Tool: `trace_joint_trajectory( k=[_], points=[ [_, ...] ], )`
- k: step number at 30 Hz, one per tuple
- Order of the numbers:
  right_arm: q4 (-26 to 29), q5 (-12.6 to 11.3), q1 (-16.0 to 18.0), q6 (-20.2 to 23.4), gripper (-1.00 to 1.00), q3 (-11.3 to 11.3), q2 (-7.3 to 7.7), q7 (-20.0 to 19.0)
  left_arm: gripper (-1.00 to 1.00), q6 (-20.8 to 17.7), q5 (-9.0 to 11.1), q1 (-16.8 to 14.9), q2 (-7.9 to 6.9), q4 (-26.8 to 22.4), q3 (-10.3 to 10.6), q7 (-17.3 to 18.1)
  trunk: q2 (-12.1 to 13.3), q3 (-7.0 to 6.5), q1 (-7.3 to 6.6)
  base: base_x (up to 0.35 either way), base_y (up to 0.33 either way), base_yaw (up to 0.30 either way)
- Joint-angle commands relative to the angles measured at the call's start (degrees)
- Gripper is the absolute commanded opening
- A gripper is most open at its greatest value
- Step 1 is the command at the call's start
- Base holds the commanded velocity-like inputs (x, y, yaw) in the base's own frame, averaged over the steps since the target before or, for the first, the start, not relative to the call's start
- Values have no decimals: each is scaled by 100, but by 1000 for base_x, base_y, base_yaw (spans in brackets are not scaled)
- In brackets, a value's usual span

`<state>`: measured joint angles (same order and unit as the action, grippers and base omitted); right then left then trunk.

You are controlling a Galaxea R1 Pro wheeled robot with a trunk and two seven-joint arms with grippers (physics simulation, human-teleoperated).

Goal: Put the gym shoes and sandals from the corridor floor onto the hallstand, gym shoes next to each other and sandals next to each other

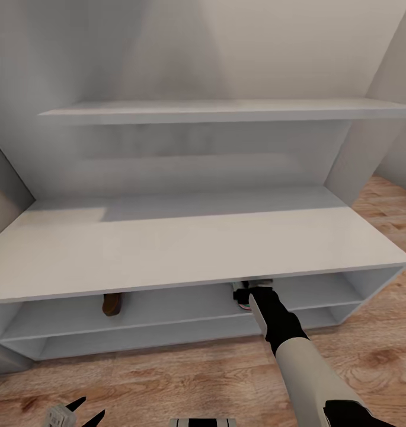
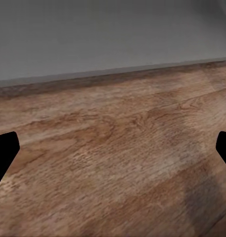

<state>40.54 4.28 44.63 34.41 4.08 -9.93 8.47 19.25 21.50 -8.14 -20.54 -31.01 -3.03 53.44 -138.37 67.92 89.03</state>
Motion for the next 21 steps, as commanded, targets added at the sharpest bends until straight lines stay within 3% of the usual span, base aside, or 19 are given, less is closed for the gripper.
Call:
trace_joint_trajectory(
  k=[1, 10, 21],
  points=[
    [7, 44, 2, 31, 100, 22, -7, -12, 100, 16, 21, -3, 0, 7, 1, 26, -2, 5, -1, -104, 0, 0],
    [7, 46, 2, 31, 100, 22, -7, -12, 100, 17, 21, -3, -1, 7, -4, 26, -2, 5, -1, -286, -8, 0],
    [0, 42, 2, 31, 100, 30, -7, -16, 100, 17, 21, -3, 1, 7, -3, 26, -2, 5, -1, -326, -120, 0]
  ],
)
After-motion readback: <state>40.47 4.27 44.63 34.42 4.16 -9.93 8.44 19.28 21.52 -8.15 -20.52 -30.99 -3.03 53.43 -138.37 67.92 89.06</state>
